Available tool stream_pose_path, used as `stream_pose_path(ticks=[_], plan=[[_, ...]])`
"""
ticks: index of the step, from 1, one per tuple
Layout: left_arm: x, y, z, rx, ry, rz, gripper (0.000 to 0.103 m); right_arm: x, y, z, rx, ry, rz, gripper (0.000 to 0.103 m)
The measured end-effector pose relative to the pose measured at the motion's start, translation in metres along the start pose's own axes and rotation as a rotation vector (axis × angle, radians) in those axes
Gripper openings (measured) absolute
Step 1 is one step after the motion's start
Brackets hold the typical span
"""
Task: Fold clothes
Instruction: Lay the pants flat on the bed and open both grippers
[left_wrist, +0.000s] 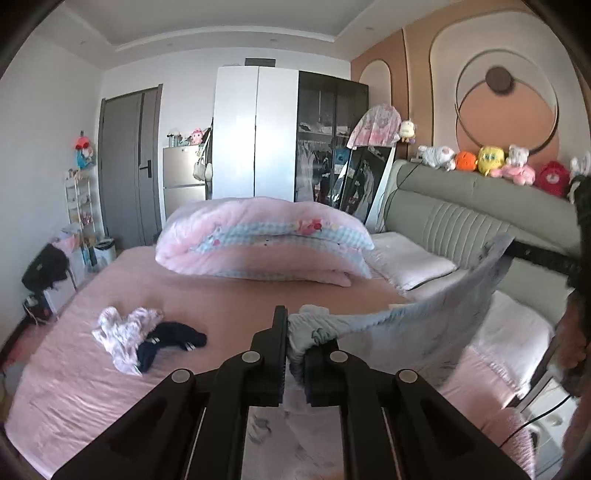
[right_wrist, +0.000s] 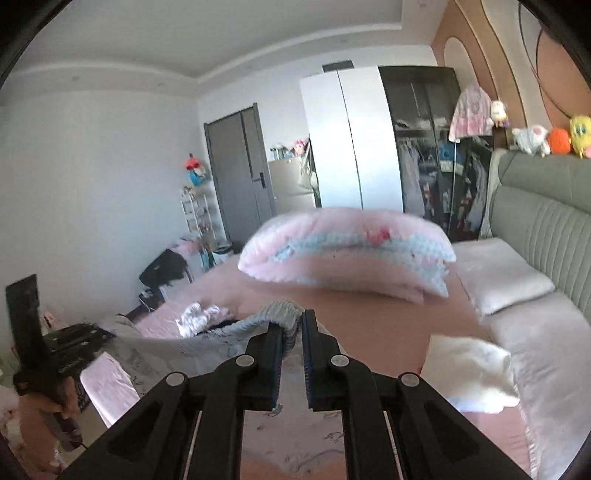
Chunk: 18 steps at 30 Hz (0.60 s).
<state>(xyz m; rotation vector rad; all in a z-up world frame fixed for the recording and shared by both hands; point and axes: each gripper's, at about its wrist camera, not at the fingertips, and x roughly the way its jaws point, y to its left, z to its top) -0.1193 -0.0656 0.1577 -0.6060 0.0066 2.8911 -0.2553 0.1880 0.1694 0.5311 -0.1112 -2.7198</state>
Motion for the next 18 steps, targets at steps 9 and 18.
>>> stream_pose_path(ticks=[9,18], plan=[[0.037,-0.007,0.039,0.017,-0.031,0.029,0.006,0.029,0.006,0.031,-0.062,-0.017,-0.111,0.007],[0.016,-0.019,0.006,0.012,-0.040,0.040,0.008,-0.034,0.011,-0.001,0.030,-0.140,-0.080,0.007]])
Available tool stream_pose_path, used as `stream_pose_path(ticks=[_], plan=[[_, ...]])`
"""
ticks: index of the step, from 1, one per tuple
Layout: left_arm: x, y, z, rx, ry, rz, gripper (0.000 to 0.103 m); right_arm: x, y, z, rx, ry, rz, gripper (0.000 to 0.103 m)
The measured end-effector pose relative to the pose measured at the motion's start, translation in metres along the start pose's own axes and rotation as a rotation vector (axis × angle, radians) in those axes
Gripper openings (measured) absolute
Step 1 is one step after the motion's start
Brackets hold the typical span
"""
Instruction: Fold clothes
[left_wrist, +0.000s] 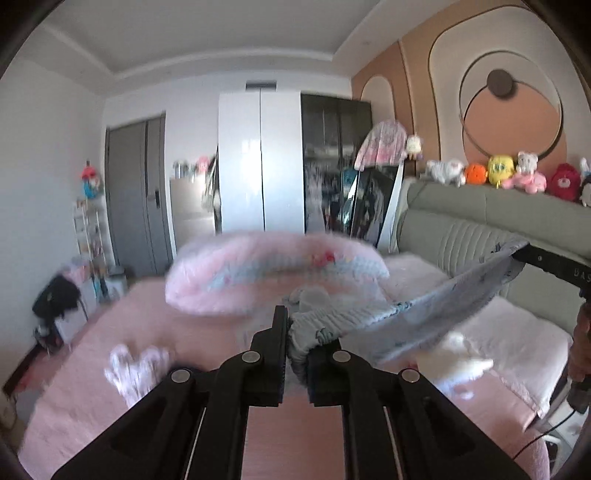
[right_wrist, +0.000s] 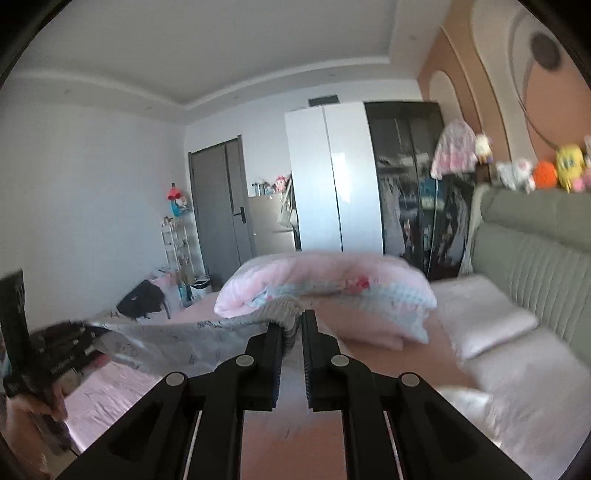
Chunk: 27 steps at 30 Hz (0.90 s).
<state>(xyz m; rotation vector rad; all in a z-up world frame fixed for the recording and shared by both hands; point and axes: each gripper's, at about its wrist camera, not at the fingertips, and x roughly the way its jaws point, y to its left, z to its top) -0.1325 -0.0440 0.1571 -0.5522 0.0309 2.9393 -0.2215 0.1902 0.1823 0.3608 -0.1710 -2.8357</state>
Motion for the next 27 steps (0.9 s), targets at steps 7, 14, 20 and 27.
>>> stream_pose_path(ticks=[7,14,20,27], plan=[[0.117,0.002,-0.220,-0.152,0.451,0.026,0.008,0.083,-0.031,-0.227,0.124,0.467,-0.094,0.007],[0.137,0.009,-0.284,-0.276,0.624,-0.041,0.020,0.094,-0.042,-0.379,0.210,0.867,-0.098,0.010],[0.116,0.017,-0.301,-0.347,0.640,-0.141,0.039,0.053,-0.046,-0.366,0.225,0.840,-0.077,0.026],[0.102,0.006,-0.283,-0.215,0.540,-0.110,0.039,0.004,-0.028,-0.337,0.087,0.726,-0.048,0.026]])
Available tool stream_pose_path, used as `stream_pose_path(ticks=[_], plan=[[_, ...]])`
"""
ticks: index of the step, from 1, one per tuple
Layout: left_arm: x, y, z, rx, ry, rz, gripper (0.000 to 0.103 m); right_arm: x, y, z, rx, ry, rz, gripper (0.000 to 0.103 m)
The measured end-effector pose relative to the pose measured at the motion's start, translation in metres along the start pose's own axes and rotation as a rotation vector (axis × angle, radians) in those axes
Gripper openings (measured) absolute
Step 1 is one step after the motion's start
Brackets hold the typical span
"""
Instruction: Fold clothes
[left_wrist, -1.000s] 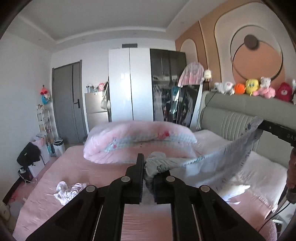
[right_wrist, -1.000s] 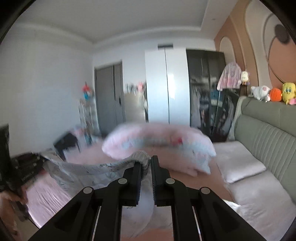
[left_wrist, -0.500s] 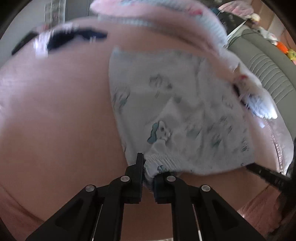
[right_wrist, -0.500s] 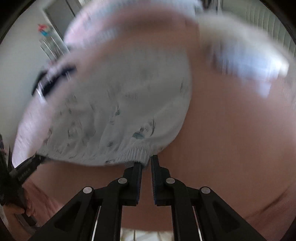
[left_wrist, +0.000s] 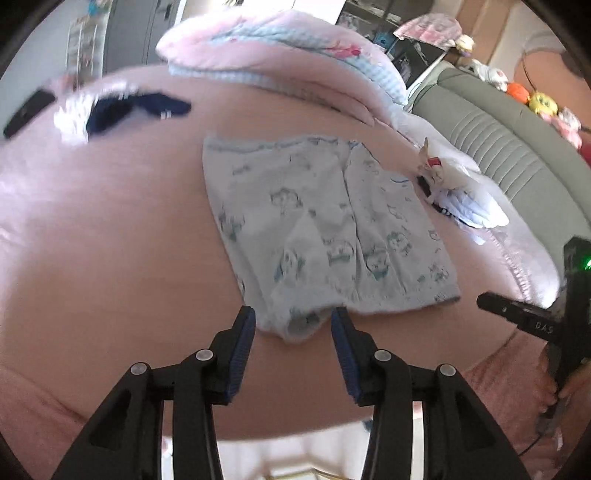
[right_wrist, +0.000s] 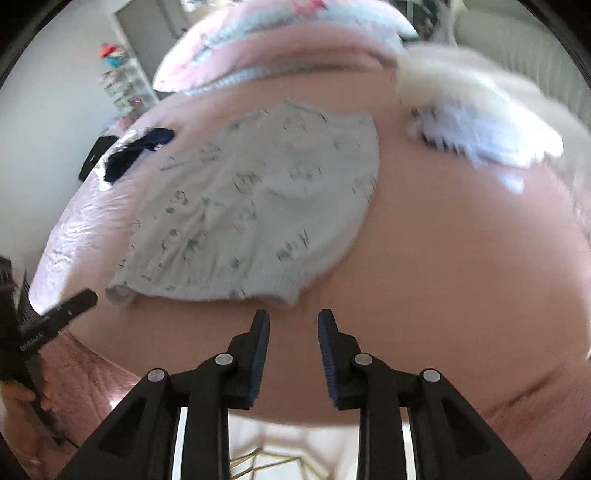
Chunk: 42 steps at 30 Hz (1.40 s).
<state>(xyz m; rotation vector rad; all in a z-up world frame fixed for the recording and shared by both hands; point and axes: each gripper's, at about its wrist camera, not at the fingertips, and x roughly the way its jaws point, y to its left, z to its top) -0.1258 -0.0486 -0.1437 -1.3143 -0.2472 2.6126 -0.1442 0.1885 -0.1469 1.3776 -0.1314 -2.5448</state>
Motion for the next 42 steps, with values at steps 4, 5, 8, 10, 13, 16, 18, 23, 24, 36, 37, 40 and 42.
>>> stream_pose_path(ticks=[4,5,8,10,13,16,18,23,24,36,37,40,42], plan=[[0.041,-0.002,0.009,0.071,0.102,0.079,0.039,0.021,0.012,0.029,-0.124,0.049,0.031,0.026],[0.051,-0.001,0.008,0.081,0.129,0.096,0.040,0.033,0.013,0.032,-0.152,0.081,0.017,0.026],[0.064,0.007,0.004,0.077,0.100,0.171,0.040,0.063,0.007,0.034,-0.189,0.101,-0.137,0.026],[0.060,0.012,0.008,0.047,0.039,0.219,0.040,0.062,-0.004,0.034,-0.147,0.083,-0.146,0.026],[0.042,0.024,0.014,-0.048,0.002,0.129,0.040,0.036,-0.030,0.006,-0.016,0.091,-0.083,0.026],[0.017,0.024,0.013,-0.076,-0.038,0.004,0.040,0.010,-0.057,-0.021,0.115,0.099,-0.020,0.028],[0.009,0.012,0.011,-0.026,-0.048,-0.037,0.040,-0.008,-0.075,-0.039,0.201,0.104,0.023,0.036],[0.029,-0.058,0.004,0.205,0.017,-0.139,0.040,-0.048,-0.115,-0.078,0.398,0.109,0.121,0.036],[0.037,-0.078,0.003,0.264,0.034,-0.156,0.040,-0.053,-0.116,-0.081,0.410,0.100,0.127,0.036],[0.126,-0.209,0.000,0.650,0.129,-0.033,0.040,-0.105,-0.141,-0.138,0.394,0.063,0.190,0.036],[0.130,-0.209,0.006,0.632,0.123,-0.025,0.038,-0.110,-0.142,-0.144,0.400,0.057,0.206,0.036],[0.142,-0.204,0.024,0.586,0.153,-0.059,0.016,-0.106,-0.152,-0.141,0.422,0.057,0.240,0.036],[0.144,-0.203,0.036,0.544,0.185,-0.123,0.009,-0.104,-0.162,-0.137,0.436,0.062,0.261,0.036]])
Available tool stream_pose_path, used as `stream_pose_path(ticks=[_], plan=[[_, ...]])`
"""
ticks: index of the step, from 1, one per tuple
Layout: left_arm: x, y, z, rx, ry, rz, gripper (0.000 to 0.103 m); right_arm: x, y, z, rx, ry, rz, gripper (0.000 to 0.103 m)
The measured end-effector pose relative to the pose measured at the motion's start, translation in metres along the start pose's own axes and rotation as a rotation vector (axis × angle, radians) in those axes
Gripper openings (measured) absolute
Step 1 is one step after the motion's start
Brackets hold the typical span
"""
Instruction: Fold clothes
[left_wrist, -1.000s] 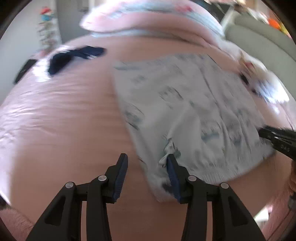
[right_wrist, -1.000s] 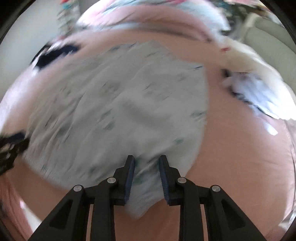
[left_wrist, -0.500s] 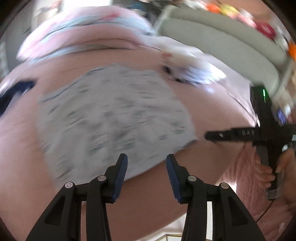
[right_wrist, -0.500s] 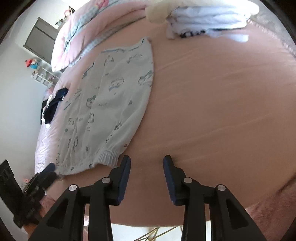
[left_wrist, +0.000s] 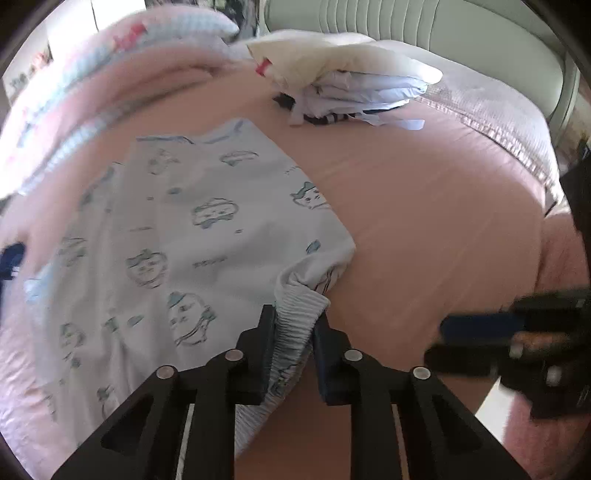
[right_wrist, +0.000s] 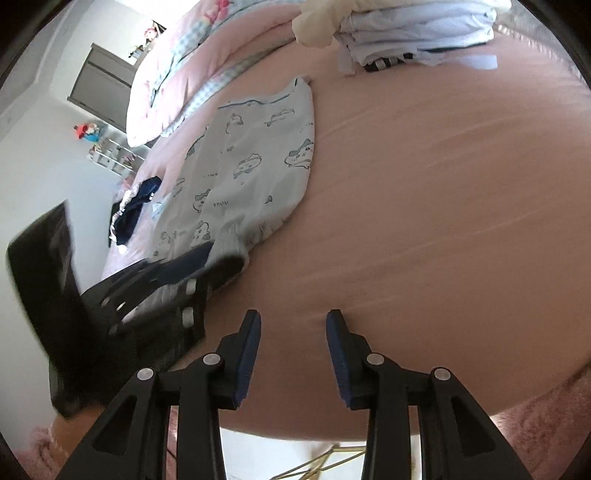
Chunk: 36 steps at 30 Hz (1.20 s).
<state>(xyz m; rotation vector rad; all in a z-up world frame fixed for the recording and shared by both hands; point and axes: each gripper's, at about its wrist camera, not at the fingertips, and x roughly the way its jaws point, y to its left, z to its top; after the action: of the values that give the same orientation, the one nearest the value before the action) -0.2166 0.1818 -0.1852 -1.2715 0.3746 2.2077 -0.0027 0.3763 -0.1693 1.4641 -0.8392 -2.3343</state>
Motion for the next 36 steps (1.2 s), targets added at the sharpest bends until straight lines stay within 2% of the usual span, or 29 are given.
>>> stream_pose_path(ticks=[2,6,7,9,14,16,18,20,23,25,29,31,33,34,35,36], plan=[[-0.022,0.012,0.006,-0.082,-0.057,-0.066,0.004,-0.003,-0.002,0.003,0.005,0.013,0.031,0.036],[-0.091,0.048,0.009,-0.262,-0.231,-0.156,0.003,-0.001,0.026,0.010,-0.011,0.019,0.086,0.039],[-0.106,0.057,0.010,-0.287,-0.264,-0.163,0.003,0.000,0.034,0.012,-0.015,0.020,0.100,0.042],[-0.137,0.074,0.010,-0.338,-0.330,-0.178,0.003,0.002,0.050,0.016,-0.024,0.022,0.127,0.056],[-0.175,0.104,0.007,-0.402,-0.404,-0.130,0.003,0.007,0.090,0.026,-0.046,0.026,0.194,0.058],[-0.182,0.113,0.001,-0.427,-0.412,-0.112,0.003,0.005,0.101,0.026,-0.039,0.034,0.230,0.058],[-0.189,0.120,-0.006,-0.441,-0.416,-0.096,0.003,-0.001,0.104,0.016,0.002,0.054,0.284,0.058],[-0.195,0.125,-0.010,-0.445,-0.417,-0.077,0.003,-0.019,0.107,-0.002,-0.011,0.046,0.335,0.058],[-0.198,0.130,-0.015,-0.460,-0.424,-0.085,0.003,-0.039,0.108,-0.033,-0.078,0.039,0.288,0.058],[-0.200,0.131,-0.016,-0.465,-0.434,-0.090,0.003,-0.036,0.098,-0.056,-0.096,0.086,0.212,0.058],[-0.196,0.134,-0.017,-0.485,-0.445,-0.088,0.003,-0.017,0.055,-0.092,0.009,0.193,0.098,0.059],[-0.192,0.139,-0.020,-0.515,-0.452,-0.093,0.003,-0.021,0.044,-0.105,0.026,0.176,0.130,0.060],[-0.189,0.146,-0.024,-0.557,-0.459,-0.104,0.003,-0.027,0.045,-0.115,0.000,0.221,0.230,0.059],[-0.192,0.148,-0.026,-0.573,-0.471,-0.101,0.003,-0.030,0.047,-0.120,-0.017,0.252,0.285,0.052],[-0.196,0.151,-0.028,-0.589,-0.485,-0.096,0.003,-0.031,0.048,-0.126,-0.036,0.284,0.299,0.032],[-0.200,0.153,-0.030,-0.605,-0.499,-0.091,0.003,-0.036,0.046,-0.134,-0.071,0.298,0.237,0.009]])
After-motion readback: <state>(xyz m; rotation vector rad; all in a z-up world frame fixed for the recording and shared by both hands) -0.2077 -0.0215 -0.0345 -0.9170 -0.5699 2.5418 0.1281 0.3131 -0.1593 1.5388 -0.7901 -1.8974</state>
